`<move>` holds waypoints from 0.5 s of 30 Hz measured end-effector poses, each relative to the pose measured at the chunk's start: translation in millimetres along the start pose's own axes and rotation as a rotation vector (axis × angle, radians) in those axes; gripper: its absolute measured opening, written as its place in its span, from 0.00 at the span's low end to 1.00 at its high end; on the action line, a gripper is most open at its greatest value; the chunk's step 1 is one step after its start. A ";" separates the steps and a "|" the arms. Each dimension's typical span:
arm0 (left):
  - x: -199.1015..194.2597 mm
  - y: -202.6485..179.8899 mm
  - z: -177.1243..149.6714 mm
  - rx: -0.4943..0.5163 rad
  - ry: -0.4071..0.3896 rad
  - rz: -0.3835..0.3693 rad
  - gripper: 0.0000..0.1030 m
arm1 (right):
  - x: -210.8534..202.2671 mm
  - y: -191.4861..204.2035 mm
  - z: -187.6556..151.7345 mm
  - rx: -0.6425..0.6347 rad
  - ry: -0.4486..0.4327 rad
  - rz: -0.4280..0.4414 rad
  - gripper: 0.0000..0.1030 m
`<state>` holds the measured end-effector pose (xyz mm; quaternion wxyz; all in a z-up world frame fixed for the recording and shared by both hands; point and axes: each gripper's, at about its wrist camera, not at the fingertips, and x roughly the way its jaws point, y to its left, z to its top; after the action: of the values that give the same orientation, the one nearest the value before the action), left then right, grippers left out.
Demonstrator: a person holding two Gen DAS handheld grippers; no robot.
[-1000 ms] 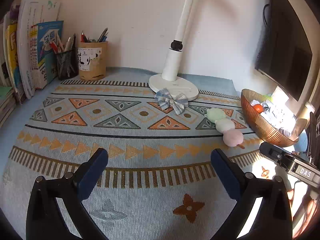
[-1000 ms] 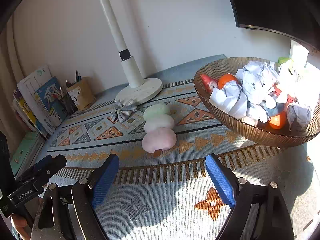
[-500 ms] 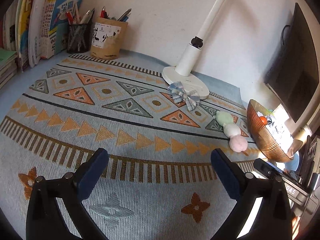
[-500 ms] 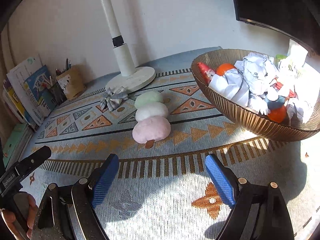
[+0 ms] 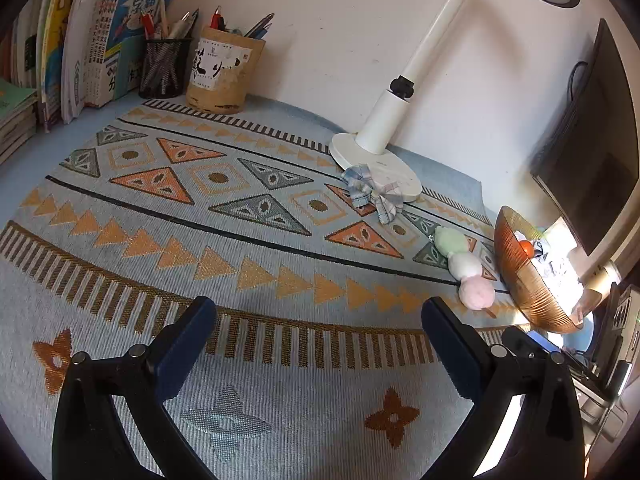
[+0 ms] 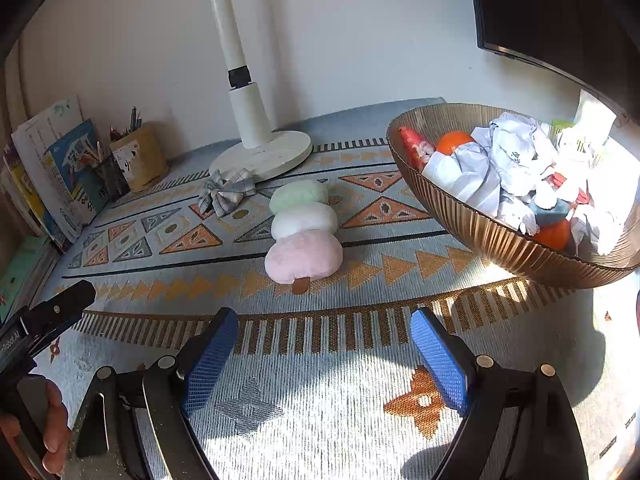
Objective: Organize objects
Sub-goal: 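Move both open grippers back toward the bow and stacked plush, then grasp the plaid bow with the left gripper while the right grasps the stacked plush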
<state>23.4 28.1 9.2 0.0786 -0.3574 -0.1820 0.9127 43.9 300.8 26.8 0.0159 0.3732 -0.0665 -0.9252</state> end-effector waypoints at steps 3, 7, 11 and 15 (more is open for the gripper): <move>0.9 3.5 0.4 -0.024 0.005 -0.008 0.99 | -0.5 0.0 -0.1 -0.002 -0.004 -0.001 0.85; 1.5 8.3 0.8 -0.052 0.010 -0.011 0.99 | 0.2 0.8 0.1 -0.006 0.003 -0.005 0.85; 7.9 7.0 5.5 -0.040 0.060 -0.006 0.99 | 6.3 -5.2 6.6 0.024 0.061 0.072 0.85; 13.2 -3.5 33.0 -0.040 0.101 -0.032 0.99 | 19.5 -7.0 29.6 0.068 0.162 0.139 0.85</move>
<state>-8.6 25.8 24.7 0.0952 -0.4015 -0.2018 0.8883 9.5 309.5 33.5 0.0729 0.4415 -0.1219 -0.8859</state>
